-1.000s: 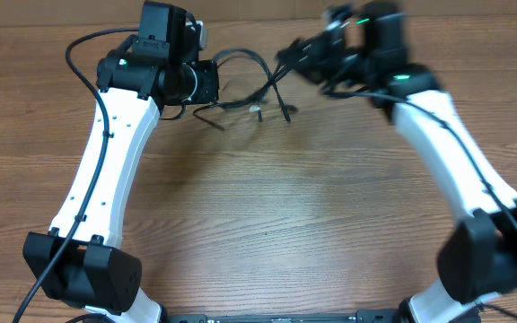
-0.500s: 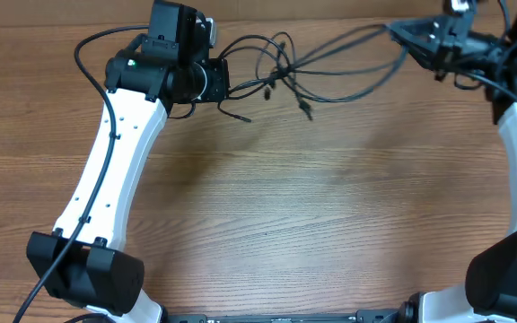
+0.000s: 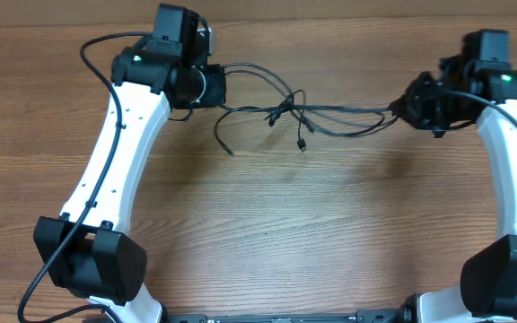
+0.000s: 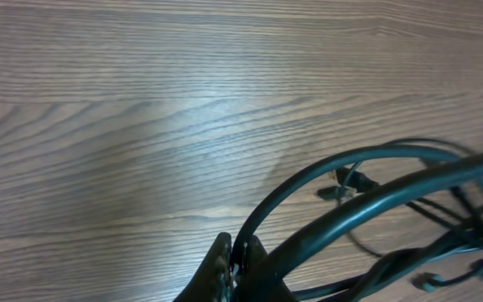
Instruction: Untangle cables
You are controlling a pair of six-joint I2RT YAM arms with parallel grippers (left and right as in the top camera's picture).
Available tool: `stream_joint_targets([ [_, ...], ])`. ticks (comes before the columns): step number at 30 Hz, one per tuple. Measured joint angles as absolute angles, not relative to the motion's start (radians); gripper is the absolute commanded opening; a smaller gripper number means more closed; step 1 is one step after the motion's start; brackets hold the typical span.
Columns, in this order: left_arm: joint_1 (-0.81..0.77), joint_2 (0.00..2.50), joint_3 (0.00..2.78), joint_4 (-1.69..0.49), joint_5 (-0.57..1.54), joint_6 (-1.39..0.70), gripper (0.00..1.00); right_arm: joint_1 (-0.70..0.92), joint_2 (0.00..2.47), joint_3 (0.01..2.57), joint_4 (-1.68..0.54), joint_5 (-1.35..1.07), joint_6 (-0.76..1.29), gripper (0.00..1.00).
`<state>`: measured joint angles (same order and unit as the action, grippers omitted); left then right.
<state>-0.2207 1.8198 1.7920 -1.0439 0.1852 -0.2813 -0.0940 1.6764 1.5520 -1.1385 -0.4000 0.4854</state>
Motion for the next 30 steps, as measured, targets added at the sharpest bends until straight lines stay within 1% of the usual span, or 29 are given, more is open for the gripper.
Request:
stream_joint_targets([
  [6,-0.198,1.820,1.791,-1.060,0.205,-0.281,0.04,0.035,1.676,1.552,-1.185,-0.354,0.395,0.04],
  [13,-0.198,1.820,1.791,-1.114,0.225,-0.281,0.04,0.144,1.692,1.552,-1.189,-0.354,0.355,0.04],
  [18,-0.198,1.820,1.790,-1.120,0.232,-0.259,0.04,0.150,1.787,1.552,-1.179,-0.340,0.347,0.05],
  [21,-0.198,1.820,1.790,-1.100,0.233,-0.237,0.04,0.138,1.843,1.552,-1.148,-0.321,0.352,0.04],
  [22,-0.198,1.820,1.790,-1.095,0.233,-0.231,0.04,0.133,1.858,1.552,-1.138,-0.321,0.351,0.07],
  [23,-0.198,1.820,1.790,-1.086,0.236,-0.224,0.05,0.128,1.868,1.552,-1.125,-0.328,0.340,0.14],
  [24,-0.198,1.820,1.790,-1.079,0.241,-0.212,0.04,0.123,1.874,1.552,-1.117,-0.340,0.320,0.23],
  [26,-0.198,1.820,1.790,-1.061,0.263,-0.183,0.04,0.113,1.877,1.552,-1.108,-0.408,0.238,0.43],
  [29,-0.198,1.820,1.790,-1.027,0.338,-0.117,0.04,0.112,1.877,1.571,-1.131,-0.500,0.130,0.60],
  [30,-0.198,1.820,1.790,-1.019,0.362,-0.101,0.04,0.112,1.877,1.584,-1.140,-0.519,0.100,0.63],
])
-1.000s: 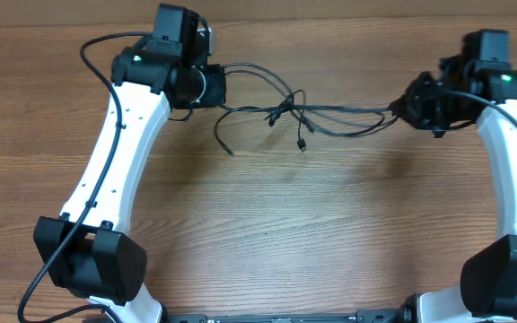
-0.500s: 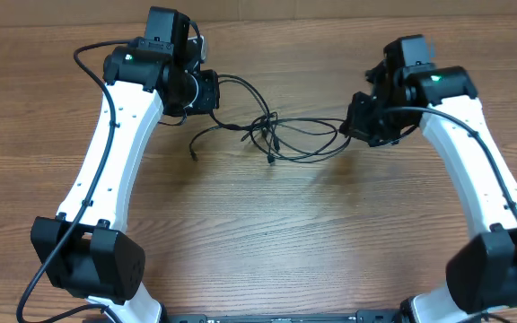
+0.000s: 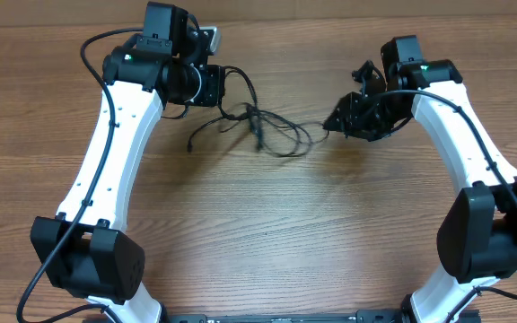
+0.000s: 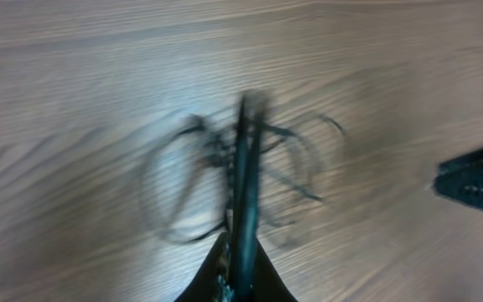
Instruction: Untangle cables
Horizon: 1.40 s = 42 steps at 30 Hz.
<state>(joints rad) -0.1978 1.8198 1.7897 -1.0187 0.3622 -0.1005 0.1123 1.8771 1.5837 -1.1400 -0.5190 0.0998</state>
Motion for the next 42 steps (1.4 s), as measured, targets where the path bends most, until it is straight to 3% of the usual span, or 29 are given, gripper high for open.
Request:
stream_joint_targets([
  [6,-0.198,1.820,1.790,-0.974,0.456,-0.075,0.04,0.125,1.877,1.708,-1.176,-0.630,-0.060,0.80],
  [12,-0.198,1.777,1.789,-0.952,0.484,-0.088,0.04,0.197,1.877,1.729,-1.114,-0.677,-0.172,0.89],
  [23,-0.196,1.704,1.789,-0.996,0.521,-0.102,0.04,0.360,1.903,1.729,-1.065,-0.695,-0.409,0.84],
  [37,-0.195,1.703,1.789,-1.040,0.546,-0.102,0.04,0.372,2.091,1.729,-0.777,-0.649,-0.398,0.85],
  [42,-0.195,1.703,1.789,-1.045,0.547,-0.102,0.04,0.389,2.091,1.729,-0.747,-0.647,-0.397,0.72],
])
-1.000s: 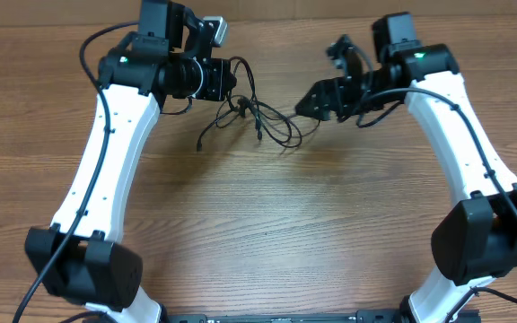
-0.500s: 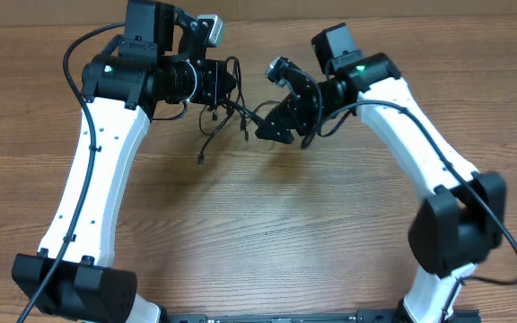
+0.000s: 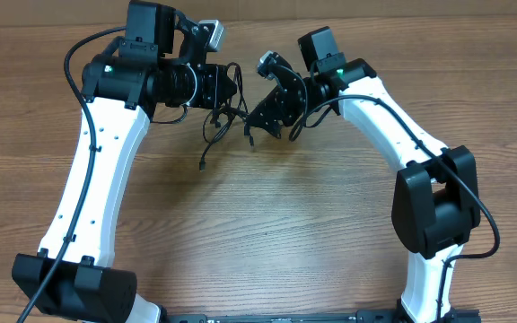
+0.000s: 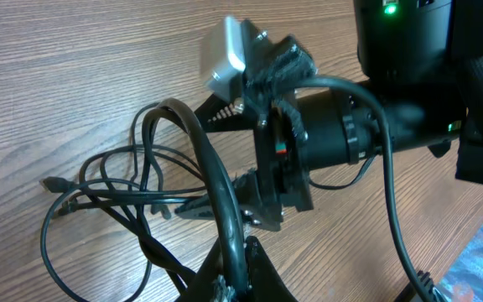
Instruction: Untangle cables
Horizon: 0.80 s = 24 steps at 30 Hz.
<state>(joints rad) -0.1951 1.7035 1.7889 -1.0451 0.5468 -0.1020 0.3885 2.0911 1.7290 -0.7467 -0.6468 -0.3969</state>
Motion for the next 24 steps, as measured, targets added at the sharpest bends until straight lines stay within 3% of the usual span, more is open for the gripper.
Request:
stream_joint_targets([
  [4,-0.195,1.703,1.789,-1.045,0.546,-0.102,0.04,0.414,2.091,1.724,-0.731,-0.647,-0.394,0.54],
  [7,-0.195,1.704,1.789,-1.045,0.542,-0.102,0.04,0.426,2.092,1.712,-0.733,-0.646,-0.391,0.28],
  [11,-0.195,1.703,1.789,-1.046,0.533,-0.102,0.04,0.429,2.098,1.708,-0.733,-0.629,-0.354,0.04],
  [24,-0.195,1.704,1.789,-1.047,0.324,-0.121,0.04,0.385,2.059,1.844,-0.915,-0.638,-0.061,0.04],
])
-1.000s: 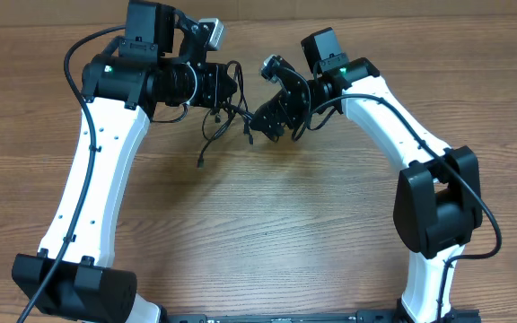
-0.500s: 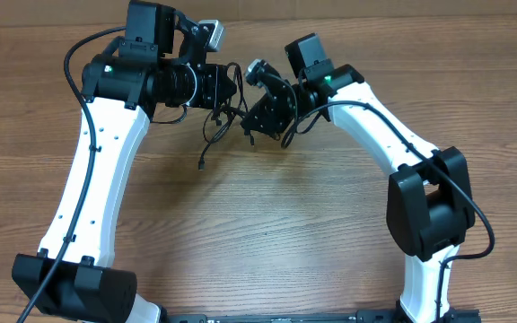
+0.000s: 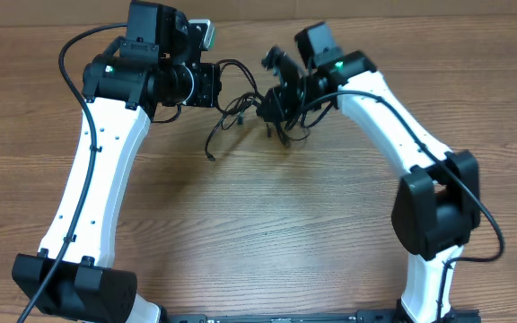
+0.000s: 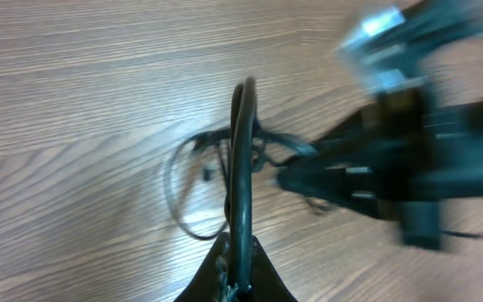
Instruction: Untangle cables
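Observation:
A bundle of thin black cables hangs knotted between my two grippers above the wooden table. My left gripper is shut on a thick black cable that runs straight out from its jaws to the tangle. My right gripper faces it from the right, close in. It is blurred in the left wrist view, where the right gripper has its fingers drawn together to a point in the knot. One loose cable end dangles toward the table.
Both white arms reach in over the far half of the table, the left arm from the left and the right arm from the right. The table's back edge lies just beyond the grippers.
The right gripper stood open around the cables; now its fingers are closed together in the knot, slightly higher and further right. The left gripper still holds its cable, and the dangling end has shifted a little.
At first the cables were stretched wide between the two grippers, far apart. Then the right gripper stood nearer the middle and the cables lay slack. Later it was right beside the left gripper, open at the bunched tangle, where it is now shut.

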You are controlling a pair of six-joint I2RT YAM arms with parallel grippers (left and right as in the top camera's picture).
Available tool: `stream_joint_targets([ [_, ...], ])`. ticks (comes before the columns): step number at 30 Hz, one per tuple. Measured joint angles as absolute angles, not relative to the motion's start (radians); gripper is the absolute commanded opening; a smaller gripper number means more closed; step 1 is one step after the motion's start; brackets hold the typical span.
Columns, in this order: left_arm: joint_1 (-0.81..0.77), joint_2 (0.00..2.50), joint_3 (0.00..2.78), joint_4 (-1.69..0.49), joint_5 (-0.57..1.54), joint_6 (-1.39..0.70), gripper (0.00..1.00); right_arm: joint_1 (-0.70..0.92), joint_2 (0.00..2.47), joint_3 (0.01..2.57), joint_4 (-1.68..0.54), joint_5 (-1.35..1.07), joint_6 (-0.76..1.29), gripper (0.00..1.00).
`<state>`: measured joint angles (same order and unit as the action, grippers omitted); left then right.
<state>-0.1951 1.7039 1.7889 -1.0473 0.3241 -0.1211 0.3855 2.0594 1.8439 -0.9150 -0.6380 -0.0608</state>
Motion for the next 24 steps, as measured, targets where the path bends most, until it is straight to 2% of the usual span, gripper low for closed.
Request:
stream_joint_targets([
  [7,-0.195,1.712,1.789,-1.058,0.271,-0.128,0.04,0.369,1.855,1.921,-0.923,-0.738,0.049,0.04],
  [12,-0.195,1.724,1.789,-1.071,0.236,-0.128,0.04,0.292,1.732,1.945,-1.004,-0.716,0.137,0.04],
  [19,-0.195,1.725,1.789,-1.075,0.218,-0.128,0.04,0.122,1.729,1.937,-1.189,-0.406,0.267,0.04],
  [24,-0.196,1.725,1.789,-1.086,0.212,-0.128,0.04,0.081,1.733,1.898,-1.241,-0.192,0.299,0.07],
])
